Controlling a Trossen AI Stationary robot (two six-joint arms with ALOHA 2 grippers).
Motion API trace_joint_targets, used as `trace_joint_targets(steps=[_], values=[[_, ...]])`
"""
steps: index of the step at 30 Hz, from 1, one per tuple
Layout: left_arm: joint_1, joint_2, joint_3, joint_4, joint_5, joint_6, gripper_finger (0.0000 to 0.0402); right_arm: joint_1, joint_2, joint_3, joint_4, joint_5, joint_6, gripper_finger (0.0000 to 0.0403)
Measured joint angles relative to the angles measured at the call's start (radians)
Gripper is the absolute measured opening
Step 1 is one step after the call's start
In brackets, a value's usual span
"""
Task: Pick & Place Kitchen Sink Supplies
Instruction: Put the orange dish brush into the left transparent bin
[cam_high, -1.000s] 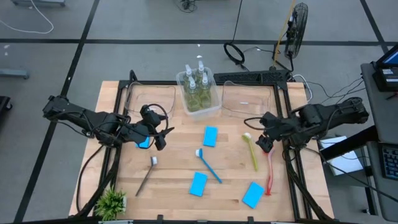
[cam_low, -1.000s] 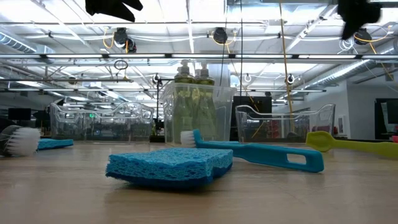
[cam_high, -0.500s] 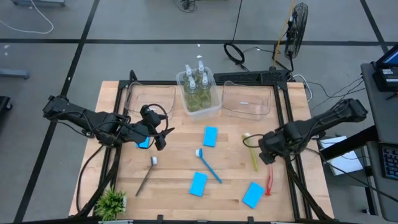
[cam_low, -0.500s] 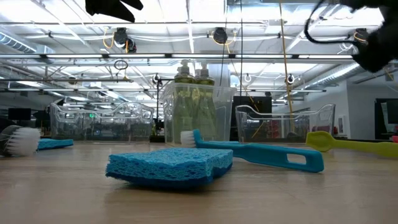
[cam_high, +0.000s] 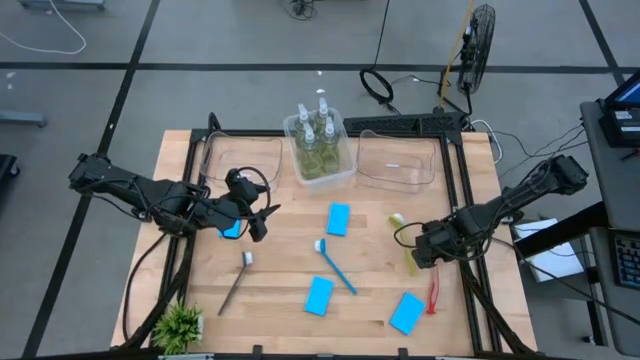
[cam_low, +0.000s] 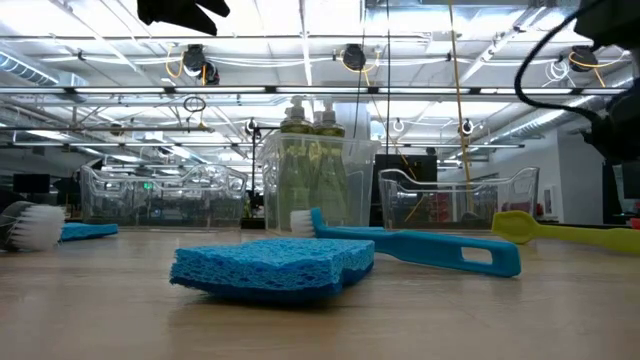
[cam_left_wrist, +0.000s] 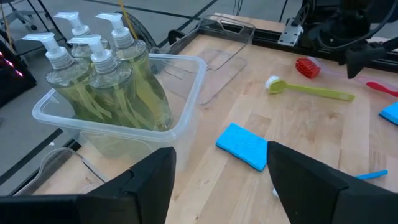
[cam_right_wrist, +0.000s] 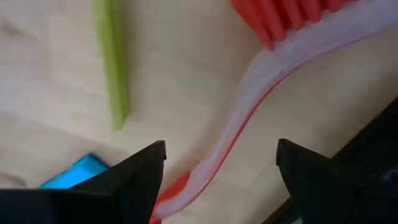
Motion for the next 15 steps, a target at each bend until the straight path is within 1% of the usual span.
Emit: trace_joint_targets(steps=[5,11,15], values=[[0.0,0.0,0.0,0.0,0.0,0.0,0.025,0.018,0.0,-0.059,0.081,0.023,0.085,0.0271],[0.0,0.0,0.0,0.0,0.0,0.0,0.0262,0.018,-0.001,-0.13,0.192,0.022,0.149,0.0242],[0.0,0.0,0.0,0.0,0.0,0.0,0.0269,0.018,-0.002,-0.142,0.199,0.02,0.161,0.0216]])
